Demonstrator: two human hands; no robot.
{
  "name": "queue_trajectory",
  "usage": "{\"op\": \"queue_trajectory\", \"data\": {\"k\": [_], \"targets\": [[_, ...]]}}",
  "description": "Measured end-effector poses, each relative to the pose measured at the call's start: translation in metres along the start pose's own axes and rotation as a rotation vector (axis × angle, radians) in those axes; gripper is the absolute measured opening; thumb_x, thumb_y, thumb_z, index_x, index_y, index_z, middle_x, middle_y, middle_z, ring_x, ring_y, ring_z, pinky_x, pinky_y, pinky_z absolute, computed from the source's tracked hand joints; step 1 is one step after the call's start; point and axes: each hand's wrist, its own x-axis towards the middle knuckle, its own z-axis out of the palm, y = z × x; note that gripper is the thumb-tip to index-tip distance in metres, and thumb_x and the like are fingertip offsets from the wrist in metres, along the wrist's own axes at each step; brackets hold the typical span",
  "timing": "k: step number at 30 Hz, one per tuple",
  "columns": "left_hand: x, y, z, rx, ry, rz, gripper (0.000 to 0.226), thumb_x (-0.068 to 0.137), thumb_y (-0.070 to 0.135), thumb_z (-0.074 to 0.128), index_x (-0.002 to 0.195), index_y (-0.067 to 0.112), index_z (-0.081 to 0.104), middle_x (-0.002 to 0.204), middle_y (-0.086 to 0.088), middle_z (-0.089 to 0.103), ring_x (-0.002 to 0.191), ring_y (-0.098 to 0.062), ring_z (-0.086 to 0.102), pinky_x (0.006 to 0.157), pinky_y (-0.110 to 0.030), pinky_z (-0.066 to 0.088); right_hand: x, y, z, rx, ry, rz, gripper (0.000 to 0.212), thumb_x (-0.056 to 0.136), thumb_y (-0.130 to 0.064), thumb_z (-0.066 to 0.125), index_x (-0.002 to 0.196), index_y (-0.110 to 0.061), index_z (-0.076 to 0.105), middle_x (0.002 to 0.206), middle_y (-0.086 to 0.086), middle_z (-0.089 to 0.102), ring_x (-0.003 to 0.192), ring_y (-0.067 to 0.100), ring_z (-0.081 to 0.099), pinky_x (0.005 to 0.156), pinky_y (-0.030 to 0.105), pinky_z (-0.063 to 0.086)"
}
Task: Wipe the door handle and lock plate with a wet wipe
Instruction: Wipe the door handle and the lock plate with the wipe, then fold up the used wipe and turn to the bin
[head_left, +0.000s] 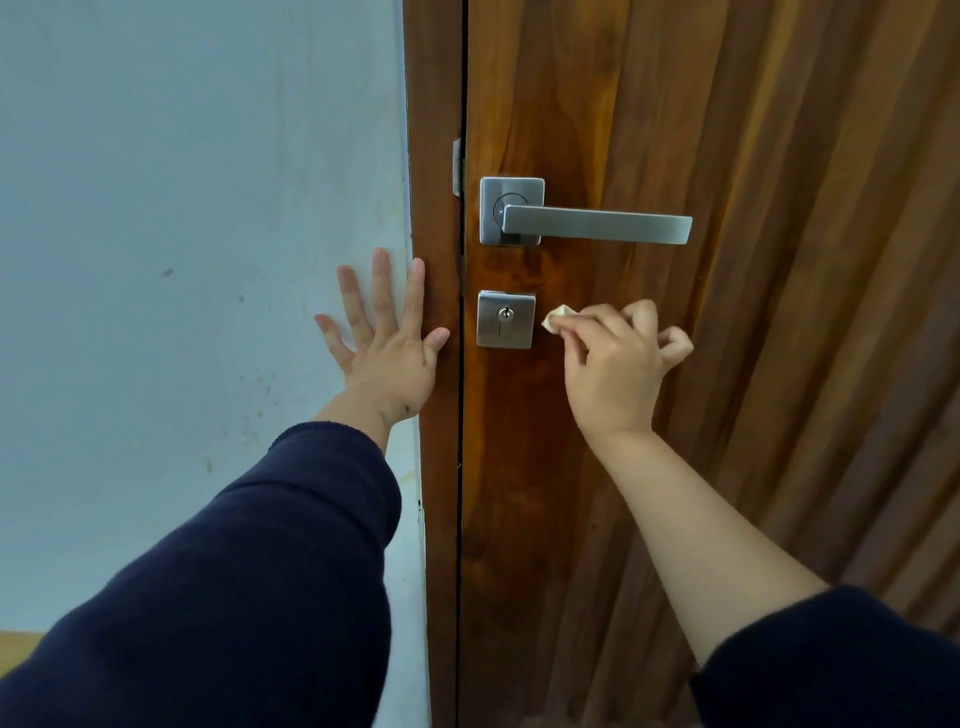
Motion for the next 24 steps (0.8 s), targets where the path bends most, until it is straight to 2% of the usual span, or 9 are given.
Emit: {"op": "queue_trajectory", "data": {"k": [3, 6, 9, 12, 14, 16, 18, 21, 24], "targets": [[0.0, -0.001, 0.001, 0.009, 0.012, 0.002, 0.067, 0.1, 0.051, 0.015, 0.13, 0.039, -0.044, 0.145, 0.002, -0.048, 0.134, -0.03, -0.044, 0.105, -0.058, -0.023, -0.013, -0.01, 0.005, 0.008, -0.058, 0.007, 0.013, 0.086, -0.018, 0.067, 0.095, -0.023, 0.076, 0.092, -0.006, 0.072, 0.092, 0.022, 0.057, 0.08, 0.037, 0.023], [0.001, 0.0, 0.0, 0.013, -0.006, -0.002, 0.068, 0.1, 0.051, 0.016, 0.131, 0.038, -0.043, 0.144, 0.002, -0.049, 0.133, -0.029, -0.044, 0.106, -0.059, -0.022, -0.043, -0.006, 0.008, -0.011, -0.208, -0.005, 0.014, 0.082, -0.015, 0.072, 0.092, -0.025, 0.076, 0.088, -0.007, 0.071, 0.088, 0.02, 0.056, 0.079, 0.038, 0.024], [-0.002, 0.006, -0.007, 0.028, -0.059, -0.025, 0.071, 0.101, 0.049, 0.02, 0.135, 0.037, -0.041, 0.141, 0.003, -0.052, 0.132, -0.029, -0.046, 0.109, -0.059, -0.018, -0.05, -0.002, -0.003, 0.033, -0.368, 0.082, 0.017, 0.082, -0.015, 0.073, 0.094, -0.026, 0.077, 0.09, -0.005, 0.072, 0.09, 0.019, 0.055, 0.08, 0.036, 0.026], [-0.009, 0.013, -0.023, 0.03, -0.154, -0.056, 0.085, 0.102, 0.033, 0.037, 0.137, 0.035, -0.04, 0.14, 0.003, -0.054, 0.133, -0.031, -0.044, 0.112, -0.059, -0.011, -0.041, -0.004, -0.021, 0.104, -0.475, 0.107, 0.018, 0.089, -0.017, 0.065, 0.1, -0.027, 0.075, 0.102, -0.007, 0.069, 0.102, 0.014, 0.051, 0.087, 0.033, 0.023], [-0.016, 0.023, -0.033, 0.006, -0.192, -0.106, 0.096, 0.098, 0.027, 0.049, 0.139, 0.035, -0.038, 0.143, 0.002, -0.051, 0.137, -0.033, -0.037, 0.112, -0.058, -0.008, -0.036, -0.005, -0.034, 0.157, -0.49, 0.13, 0.02, 0.092, -0.017, 0.06, 0.101, -0.028, 0.074, 0.107, -0.008, 0.066, 0.106, 0.011, 0.048, 0.089, 0.029, 0.02], [-0.029, 0.038, -0.04, -0.039, -0.175, -0.142, 0.093, 0.096, 0.033, 0.052, 0.146, 0.033, -0.026, 0.152, 0.001, -0.039, 0.143, -0.033, -0.024, 0.114, -0.058, -0.004, -0.031, -0.003, -0.048, 0.203, -0.498, 0.178, 0.021, 0.094, -0.017, 0.057, 0.101, -0.029, 0.073, 0.11, -0.009, 0.064, 0.108, 0.01, 0.047, 0.088, 0.027, 0.019], [-0.046, 0.056, -0.041, -0.086, -0.102, -0.111, 0.077, 0.095, 0.039, 0.051, 0.151, 0.033, -0.001, 0.159, 0.0, -0.018, 0.146, -0.032, -0.009, 0.114, -0.056, 0.002, -0.028, -0.002, -0.061, 0.231, -0.517, 0.213, 0.023, 0.095, -0.017, 0.055, 0.1, -0.029, 0.073, 0.111, -0.009, 0.063, 0.108, 0.009, 0.046, 0.088, 0.027, 0.019], [-0.071, 0.082, -0.039, -0.197, -0.006, 0.005, 0.045, 0.094, 0.042, 0.052, 0.136, 0.039, 0.037, 0.151, 0.0, 0.016, 0.14, -0.028, 0.015, 0.112, -0.048, 0.015, -0.027, 0.002, -0.084, 0.229, -0.495, 0.294, 0.02, 0.094, -0.018, 0.056, 0.098, -0.03, 0.072, 0.111, -0.009, 0.064, 0.109, 0.01, 0.046, 0.088, 0.028, 0.02], [-0.088, 0.108, -0.04, -0.308, -0.042, 0.09, 0.022, 0.094, 0.048, 0.049, 0.115, 0.044, 0.057, 0.14, 0.005, 0.032, 0.133, -0.025, 0.021, 0.107, -0.043, 0.019, -0.032, 0.01, -0.108, 0.209, -0.438, 0.367, 0.012, 0.091, -0.021, 0.061, 0.098, -0.03, 0.067, 0.107, -0.008, 0.065, 0.108, 0.012, 0.047, 0.083, 0.025, 0.017]]}}
